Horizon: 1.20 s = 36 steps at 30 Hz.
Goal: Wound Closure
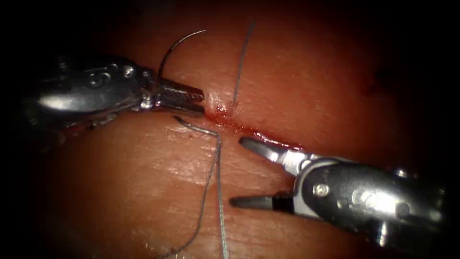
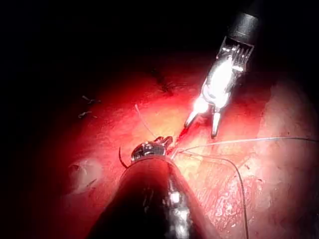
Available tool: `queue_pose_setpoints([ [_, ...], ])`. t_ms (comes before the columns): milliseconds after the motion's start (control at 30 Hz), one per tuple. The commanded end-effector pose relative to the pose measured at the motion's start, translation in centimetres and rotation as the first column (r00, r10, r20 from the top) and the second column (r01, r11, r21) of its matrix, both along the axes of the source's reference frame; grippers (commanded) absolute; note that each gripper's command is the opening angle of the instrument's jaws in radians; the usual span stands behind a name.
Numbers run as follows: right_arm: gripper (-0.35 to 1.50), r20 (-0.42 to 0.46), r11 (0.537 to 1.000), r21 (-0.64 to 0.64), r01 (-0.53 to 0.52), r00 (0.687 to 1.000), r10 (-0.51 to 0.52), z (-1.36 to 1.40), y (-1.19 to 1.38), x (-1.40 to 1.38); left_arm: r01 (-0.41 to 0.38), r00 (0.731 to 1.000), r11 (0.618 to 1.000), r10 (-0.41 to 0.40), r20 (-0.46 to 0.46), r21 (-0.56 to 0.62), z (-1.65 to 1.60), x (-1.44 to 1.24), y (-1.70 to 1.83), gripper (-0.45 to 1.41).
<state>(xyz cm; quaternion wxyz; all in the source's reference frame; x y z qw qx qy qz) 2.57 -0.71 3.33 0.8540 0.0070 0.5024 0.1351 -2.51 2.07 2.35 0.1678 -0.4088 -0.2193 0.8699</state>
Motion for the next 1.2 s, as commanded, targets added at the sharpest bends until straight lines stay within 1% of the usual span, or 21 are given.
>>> queue_pose_setpoints([
  [33,0.91,-0.002,1.0,-0.002,0.0,1.0,0.0,0.07,0.01,0.07,-0.013,1.0,1.0,0.013,-0.002,-0.002,0.06,-0.07,0.01,0.22],
  [100,0.93,-0.002,1.0,-0.002,0.0,1.0,0.0,0.07,0.01,0.07,-0.046,0.999,0.999,0.046,-0.016,-0.001,0.09,-0.11,-0.05,0.32],
  [200,0.93,-0.002,1.0,-0.002,0.0,1.0,0.0,0.08,0.0,0.07,-0.092,0.995,0.996,0.092,-0.045,0.0,0.16,-0.15,-0.12,0.42],
  [267,0.93,-0.002,1.0,-0.002,0.0,1.0,0.0,0.08,0.0,0.07,-0.109,0.992,0.994,0.109,-0.055,0.0,0.19,-0.16,-0.14,0.44],
  [367,0.94,-0.001,1.0,-0.003,-0.001,1.0,0.001,0.09,0.0,0.07,-0.114,0.991,0.993,0.112,-0.074,-0.012,0.23,-0.16,-0.13,0.44],
  [433,0.94,-0.001,1.0,-0.004,-0.001,1.0,0.001,0.09,-0.01,0.07,-0.115,0.989,0.993,0.112,-0.097,-0.019,0.24,-0.15,-0.11,0.41],
  [533,0.96,-0.001,1.0,-0.004,-0.002,1.0,0.002,0.09,-0.01,0.08,-0.138,0.982,0.99,0.132,-0.135,-0.035,0.27,-0.15,-0.1,0.36],
  [633,0.96,0.0,1.0,-0.004,-0.003,1.0,0.003,0.09,-0.01,0.08,-0.152,0.977,0.987,0.143,-0.159,-0.048,0.31,-0.15,-0.11,0.27],
  [800,0.96,0.0,1.0,-0.004,-0.004,1.0,0.004,0.09,-0.01,0.08,-0.181,0.966,0.981,0.165,-0.198,-0.063,0.41,-0.16,-0.15,0.19],
  [967,0.96,0.001,1.0,-0.004,-0.005,1.0,0.005,0.08,-0.02,0.08,-0.179,0.959,0.98,0.154,-0.237,-0.085,0.5,-0.14,-0.14,0.12],
  [1033,0.96,0.001,1.0,-0.004,-0.005,1.0,0.005,0.07,-0.02,0.08,-0.172,0.959,0.981,0.145,-0.244,-0.094,0.51,-0.12,-0.1,0.05],
  [1133,0.96,0.0,1.0,-0.006,-0.008,1.0,0.008,0.07,-0.03,0.09,-0.161,0.958,0.981,0.129,-0.256,-0.109,0.52,-0.09,-0.05,0.05],
  [1200,0.96,0.0,1.0,-0.006,-0.009,1.0,0.009,0.06,-0.04,0.09,-0.159,0.958,0.981,0.126,-0.258,-0.111,0.53,-0.07,-0.04,0.02],
])
